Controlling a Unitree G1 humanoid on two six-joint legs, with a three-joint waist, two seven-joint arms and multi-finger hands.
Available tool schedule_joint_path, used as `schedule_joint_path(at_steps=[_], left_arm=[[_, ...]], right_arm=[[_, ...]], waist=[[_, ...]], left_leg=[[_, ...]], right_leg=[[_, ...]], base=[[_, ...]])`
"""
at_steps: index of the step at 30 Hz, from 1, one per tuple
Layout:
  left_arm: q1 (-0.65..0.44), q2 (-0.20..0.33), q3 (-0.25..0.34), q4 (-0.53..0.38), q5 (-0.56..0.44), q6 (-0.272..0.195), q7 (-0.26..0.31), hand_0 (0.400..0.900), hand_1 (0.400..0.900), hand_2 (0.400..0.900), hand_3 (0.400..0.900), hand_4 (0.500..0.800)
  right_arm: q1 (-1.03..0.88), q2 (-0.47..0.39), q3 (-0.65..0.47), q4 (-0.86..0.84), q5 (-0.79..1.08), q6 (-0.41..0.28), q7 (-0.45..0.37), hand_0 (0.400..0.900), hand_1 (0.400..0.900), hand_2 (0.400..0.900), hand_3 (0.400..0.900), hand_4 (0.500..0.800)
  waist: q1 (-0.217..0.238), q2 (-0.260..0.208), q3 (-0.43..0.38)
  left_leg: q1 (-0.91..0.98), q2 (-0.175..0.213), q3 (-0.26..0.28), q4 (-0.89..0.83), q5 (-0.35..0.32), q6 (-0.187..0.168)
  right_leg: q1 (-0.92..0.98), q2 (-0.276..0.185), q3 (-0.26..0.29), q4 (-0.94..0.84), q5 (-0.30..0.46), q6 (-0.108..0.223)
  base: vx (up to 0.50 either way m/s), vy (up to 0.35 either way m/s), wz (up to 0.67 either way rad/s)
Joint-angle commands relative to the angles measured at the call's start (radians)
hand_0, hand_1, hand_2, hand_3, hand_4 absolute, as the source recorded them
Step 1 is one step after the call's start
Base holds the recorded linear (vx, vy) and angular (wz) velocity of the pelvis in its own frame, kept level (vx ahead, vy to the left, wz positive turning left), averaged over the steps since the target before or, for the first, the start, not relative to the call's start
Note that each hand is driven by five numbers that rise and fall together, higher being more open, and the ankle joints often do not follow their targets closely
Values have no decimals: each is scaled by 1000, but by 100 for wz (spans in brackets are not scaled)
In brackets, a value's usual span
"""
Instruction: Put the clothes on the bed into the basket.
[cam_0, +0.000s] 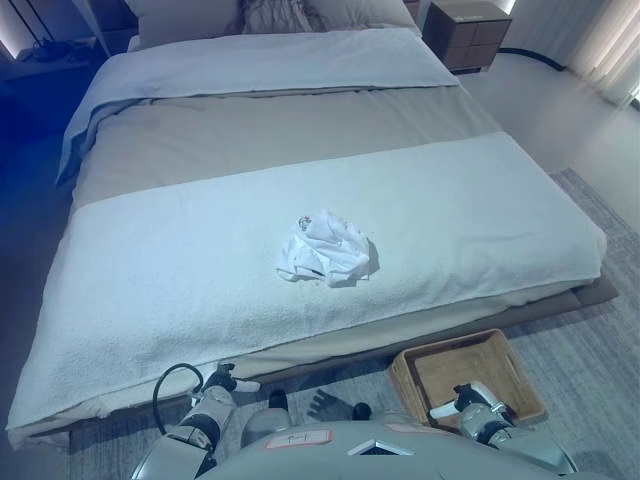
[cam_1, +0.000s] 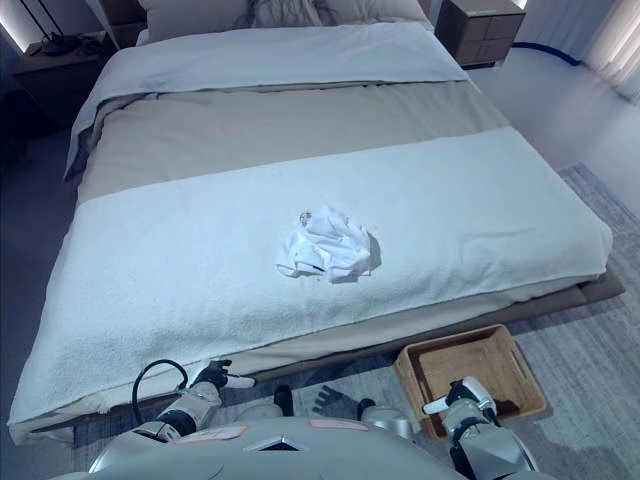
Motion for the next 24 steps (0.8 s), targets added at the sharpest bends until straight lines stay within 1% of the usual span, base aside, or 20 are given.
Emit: schedule_joint_path(at_steps=[1, 8, 12, 16, 18, 19, 20, 24], left_arm=[[-81, 39, 19, 70, 31, -20, 22, 900, 900, 900, 900, 800], [-83, 45, 25, 69, 36, -15, 36, 900, 900, 900, 900, 800], [-98, 51, 29, 24, 17, -27, 63, 900, 900, 900, 900, 800], [-109, 66, 31, -25, -14, -32, 94, 900, 900, 900, 900, 800], [-124, 70, 24, -40, -33, -31, 114, 900, 900, 900, 900, 800], [-125, 70, 25, -40, -34, -31, 114, 900, 900, 900, 900, 800], [-138, 74, 18, -53, -54, -29, 135, 900, 900, 900, 900, 800], [-143, 93, 7, -66, -86, -26, 164, 900, 900, 900, 900, 800]], right_arm=[[-105, -6, 24, 45, -45, 0, -24, 900, 900, 900, 900, 800], [-128, -6, 60, 13, -70, -10, -28, 900, 900, 900, 900, 800], [-230, -18, 172, -130, -123, -50, -33, 900, 900, 900, 900, 800], [-350, -30, 259, -281, -143, -71, -27, 900, 900, 900, 900, 800], [-422, -16, 299, -327, -143, -75, -26, 900, 900, 900, 900, 800], [-423, -16, 299, -327, -143, -75, -26, 900, 900, 900, 900, 800], [-496, -7, 333, -360, -138, -74, -30, 900, 900, 900, 900, 800], [-625, 18, 374, -398, -124, -67, -41, 900, 900, 900, 900, 800]], waist=[[-4, -17, 6], [2, -21, 12], [15, -25, 33], [31, -28, 58], [42, -30, 70], [41, -30, 70], [57, -32, 86], [104, -42, 108]], left_leg=[[43, -42, 12, 5, -93, 33], [40, -43, 5, 5, -92, 33], [25, -45, 1, 5, -86, 34], [-6, -49, 1, 5, -73, 35], [-28, -53, -4, 5, -65, 35], [-29, -53, -4, 5, -64, 35], [-57, -58, -12, 5, -55, 36], [-122, -69, -41, 5, -29, 35]], right_leg=[[-9, -22, -30, 4, -22, 47], [-8, -23, -37, 4, -22, 46], [-20, -24, -36, 4, -17, 47], [-48, -27, -37, 4, -8, 49], [-66, -29, -41, 4, -1, 50], [-67, -29, -42, 4, -1, 50], [-86, -32, -48, 4, 5, 50], [-126, -38, -82, 4, 17, 53]], base=[[7, 1, 4], [10, 3, 6], [-1, 6, 3], [-33, 32, 5], [-27, 35, 8], [-49, 46, 18], [-37, 40, 21], [-16, 41, 32]])
